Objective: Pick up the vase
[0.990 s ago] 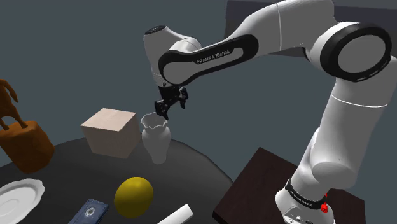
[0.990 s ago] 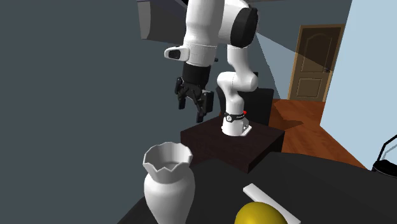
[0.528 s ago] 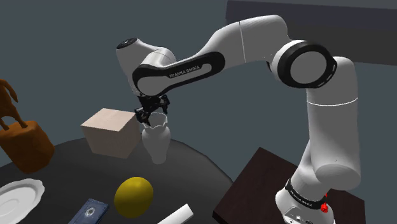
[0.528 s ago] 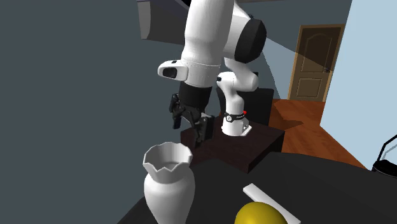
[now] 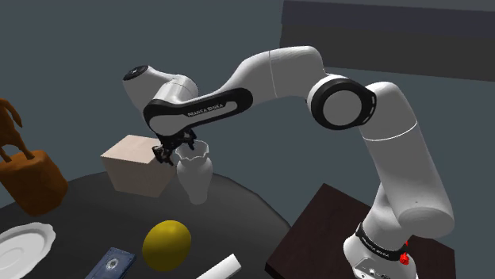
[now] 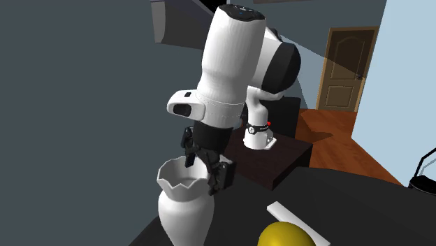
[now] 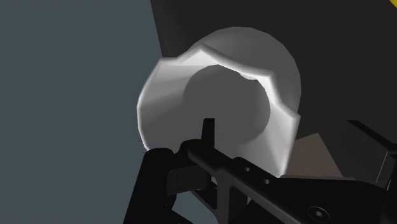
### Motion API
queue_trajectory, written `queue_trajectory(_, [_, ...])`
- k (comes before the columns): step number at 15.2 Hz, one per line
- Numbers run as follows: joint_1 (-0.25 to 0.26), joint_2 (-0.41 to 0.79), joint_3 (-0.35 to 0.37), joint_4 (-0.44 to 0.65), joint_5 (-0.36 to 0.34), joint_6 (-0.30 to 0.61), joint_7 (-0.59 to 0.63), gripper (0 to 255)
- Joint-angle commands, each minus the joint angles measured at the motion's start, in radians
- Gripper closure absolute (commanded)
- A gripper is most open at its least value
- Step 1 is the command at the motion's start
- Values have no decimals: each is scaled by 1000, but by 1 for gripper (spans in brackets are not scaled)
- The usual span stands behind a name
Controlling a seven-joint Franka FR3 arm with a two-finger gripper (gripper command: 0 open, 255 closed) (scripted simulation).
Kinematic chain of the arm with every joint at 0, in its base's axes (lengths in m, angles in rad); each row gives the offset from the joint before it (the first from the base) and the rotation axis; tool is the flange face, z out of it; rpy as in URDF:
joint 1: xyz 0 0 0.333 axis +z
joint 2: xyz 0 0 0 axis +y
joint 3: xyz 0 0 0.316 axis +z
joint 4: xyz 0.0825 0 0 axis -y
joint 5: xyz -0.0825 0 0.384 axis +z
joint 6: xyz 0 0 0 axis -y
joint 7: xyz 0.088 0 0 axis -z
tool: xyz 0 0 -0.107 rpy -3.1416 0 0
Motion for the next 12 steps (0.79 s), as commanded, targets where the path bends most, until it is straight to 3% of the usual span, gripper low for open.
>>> queue_trajectory(1, [0,9,-2,-11,-4,20,7,0])
queue_trajectory(5, [-2,18,-4,-32,-8,47,16,0])
queue_trajectory(6, [-2,19,-4,-32,-8,48,16,255])
queue_trajectory(12, [-2,19,-4,-33,-8,50,16,255])
